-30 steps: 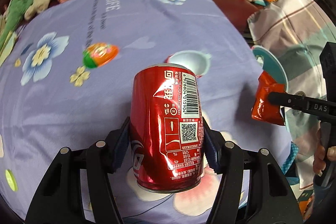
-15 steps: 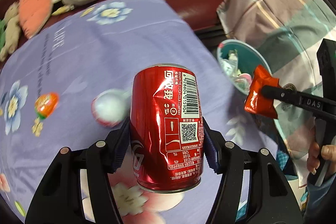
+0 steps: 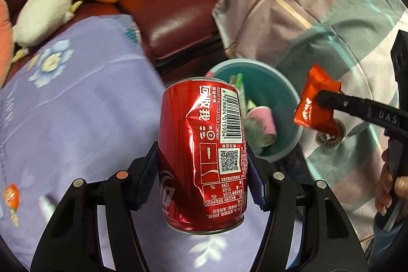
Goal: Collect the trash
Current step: 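Carry the can and wrapper over the wastebasket and open both tools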
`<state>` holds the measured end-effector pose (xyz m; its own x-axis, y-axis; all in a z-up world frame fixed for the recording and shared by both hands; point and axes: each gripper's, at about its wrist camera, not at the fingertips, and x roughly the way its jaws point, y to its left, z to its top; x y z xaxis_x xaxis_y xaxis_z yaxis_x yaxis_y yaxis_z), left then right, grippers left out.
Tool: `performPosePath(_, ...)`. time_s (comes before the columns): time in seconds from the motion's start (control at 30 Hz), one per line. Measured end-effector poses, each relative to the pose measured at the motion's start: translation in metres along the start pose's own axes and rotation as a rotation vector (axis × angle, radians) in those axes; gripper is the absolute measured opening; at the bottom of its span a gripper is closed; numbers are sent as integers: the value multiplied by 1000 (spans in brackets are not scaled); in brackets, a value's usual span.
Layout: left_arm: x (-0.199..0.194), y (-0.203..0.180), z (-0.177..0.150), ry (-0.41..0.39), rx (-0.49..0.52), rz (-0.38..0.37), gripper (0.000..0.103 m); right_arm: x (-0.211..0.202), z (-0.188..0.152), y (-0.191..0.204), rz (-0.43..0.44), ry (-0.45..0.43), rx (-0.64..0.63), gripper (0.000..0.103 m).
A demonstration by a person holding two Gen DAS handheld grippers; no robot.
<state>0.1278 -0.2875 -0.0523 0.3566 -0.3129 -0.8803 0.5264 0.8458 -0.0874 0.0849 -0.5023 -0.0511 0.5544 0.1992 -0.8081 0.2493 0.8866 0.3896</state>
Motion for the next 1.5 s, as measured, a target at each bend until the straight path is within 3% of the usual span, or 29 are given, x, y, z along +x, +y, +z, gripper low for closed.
performPosePath(0.67,99,-34,41,81,12,-108,63,29,33,-32,-108,53,-2,36)
performPosePath(0.73,105,-34,43,100,4,-106,75,28,36,-32,-114,53,-2,37)
performPosePath(0.83,104,-32,43,91,-1,-96,83,30,37,-32,-121,55,-2,37)
performPosePath(1.07,96,-19,36,93,-22,-83,85,36,36,-24,-119,71,-16,37)
performPosePath(1.2,86,-13,28,83,-36,-74,93,35,37,-19,-124,72,-34,37)
performPosePath(1.4,72,-7,19,66,-46,-80,93,39,39,-13,-140,83,-52,38)
performPosePath(1.5,68,-4,17,66,-52,-84,93,44,39,-9,-140,99,-56,45)
